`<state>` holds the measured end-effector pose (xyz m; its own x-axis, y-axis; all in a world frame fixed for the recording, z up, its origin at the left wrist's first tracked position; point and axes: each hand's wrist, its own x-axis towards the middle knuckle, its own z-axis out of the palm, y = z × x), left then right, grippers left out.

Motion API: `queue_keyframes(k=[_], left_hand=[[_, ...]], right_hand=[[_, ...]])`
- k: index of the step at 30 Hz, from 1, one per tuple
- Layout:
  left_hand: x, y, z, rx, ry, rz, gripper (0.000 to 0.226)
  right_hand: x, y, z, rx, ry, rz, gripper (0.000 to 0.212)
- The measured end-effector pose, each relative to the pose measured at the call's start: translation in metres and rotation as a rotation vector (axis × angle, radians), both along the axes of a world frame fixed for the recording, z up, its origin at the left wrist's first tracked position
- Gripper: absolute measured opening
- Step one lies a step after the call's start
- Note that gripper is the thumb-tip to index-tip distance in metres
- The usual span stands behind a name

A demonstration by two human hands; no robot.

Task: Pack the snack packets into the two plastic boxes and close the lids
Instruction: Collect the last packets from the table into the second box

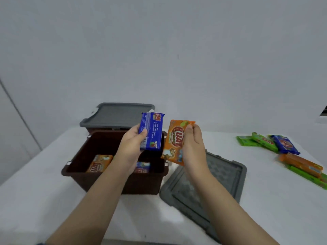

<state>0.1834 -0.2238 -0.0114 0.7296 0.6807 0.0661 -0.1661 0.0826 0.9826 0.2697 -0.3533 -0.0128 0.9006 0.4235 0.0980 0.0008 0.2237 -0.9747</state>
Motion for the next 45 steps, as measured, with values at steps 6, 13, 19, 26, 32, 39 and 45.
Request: queue_keyframes(k=[6, 13, 19, 26, 32, 39, 45], left_hand=[[-0.022, 0.084, -0.012, 0.045, 0.182, 0.136, 0.043], [-0.039, 0.106, -0.049, -0.031, 0.268, 0.237, 0.038], [-0.056, 0.091, -0.059, 0.013, 0.207, 0.199, 0.034], [-0.076, 0.069, -0.066, 0.115, 0.227, -0.012, 0.030], [-0.077, 0.057, -0.065, 0.902, 0.353, 0.093, 0.037], [-0.076, 0.054, -0.077, 1.079, 0.842, 0.095, 0.057], [-0.084, 0.068, -0.075, 1.156, 0.845, 0.104, 0.051]], right_hand=[[-0.014, 0.075, -0.005, -0.251, -0.001, 0.090, 0.032], [-0.018, 0.101, -0.037, -0.415, 0.141, 0.100, 0.029], [-0.031, 0.092, -0.052, -0.443, 0.116, 0.215, 0.024], [-0.060, 0.082, -0.055, -0.420, -0.023, 0.308, 0.051], [-0.060, 0.075, -0.062, -0.331, -0.199, 0.209, 0.030], [-0.062, 0.072, -0.069, -0.377, 0.167, 0.343, 0.063], [-0.057, 0.078, -0.074, -0.407, 0.253, 0.479, 0.062]])
